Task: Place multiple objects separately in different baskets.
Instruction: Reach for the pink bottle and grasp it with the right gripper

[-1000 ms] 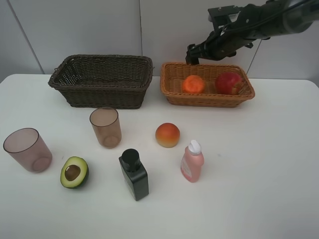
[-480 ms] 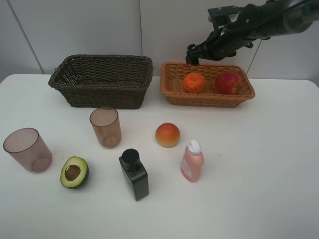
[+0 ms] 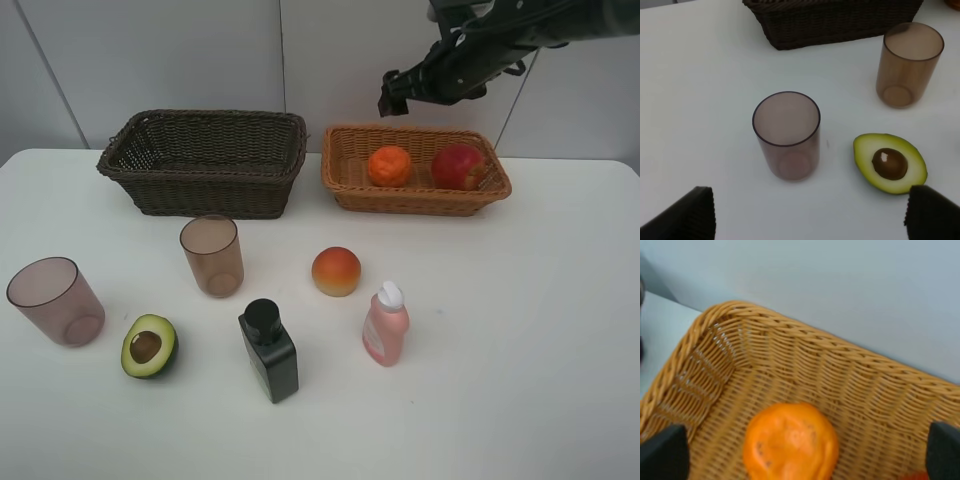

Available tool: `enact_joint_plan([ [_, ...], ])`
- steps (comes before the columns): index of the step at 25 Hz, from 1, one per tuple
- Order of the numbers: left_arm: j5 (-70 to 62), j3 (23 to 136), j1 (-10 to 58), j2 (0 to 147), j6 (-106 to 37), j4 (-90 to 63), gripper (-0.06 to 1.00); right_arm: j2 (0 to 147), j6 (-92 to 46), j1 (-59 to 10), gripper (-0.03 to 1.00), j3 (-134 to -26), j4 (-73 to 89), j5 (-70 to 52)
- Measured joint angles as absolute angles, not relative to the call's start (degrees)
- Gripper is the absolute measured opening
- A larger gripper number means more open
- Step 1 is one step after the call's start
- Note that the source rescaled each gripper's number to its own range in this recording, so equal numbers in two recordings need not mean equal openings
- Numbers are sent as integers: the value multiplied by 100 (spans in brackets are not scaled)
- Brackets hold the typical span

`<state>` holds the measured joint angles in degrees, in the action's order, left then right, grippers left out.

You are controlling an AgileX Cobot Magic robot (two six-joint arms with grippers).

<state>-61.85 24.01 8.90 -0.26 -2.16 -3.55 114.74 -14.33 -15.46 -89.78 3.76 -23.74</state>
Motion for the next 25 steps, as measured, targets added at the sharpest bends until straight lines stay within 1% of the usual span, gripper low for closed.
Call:
enact_joint_plan([
  [6,-6185,2401,890,-26,-216,-355,100,10977,-1422,-1702,100,-8900,370,-2904],
  [15,-6185,2401,890,-26,-216,-350,100,9811,-1279,-2023,100,-7815,370,-3189],
  [25,-6185,2401,890,-26,-216,-350,100,8794,-654,-2806,100,-6974,344,-4260],
])
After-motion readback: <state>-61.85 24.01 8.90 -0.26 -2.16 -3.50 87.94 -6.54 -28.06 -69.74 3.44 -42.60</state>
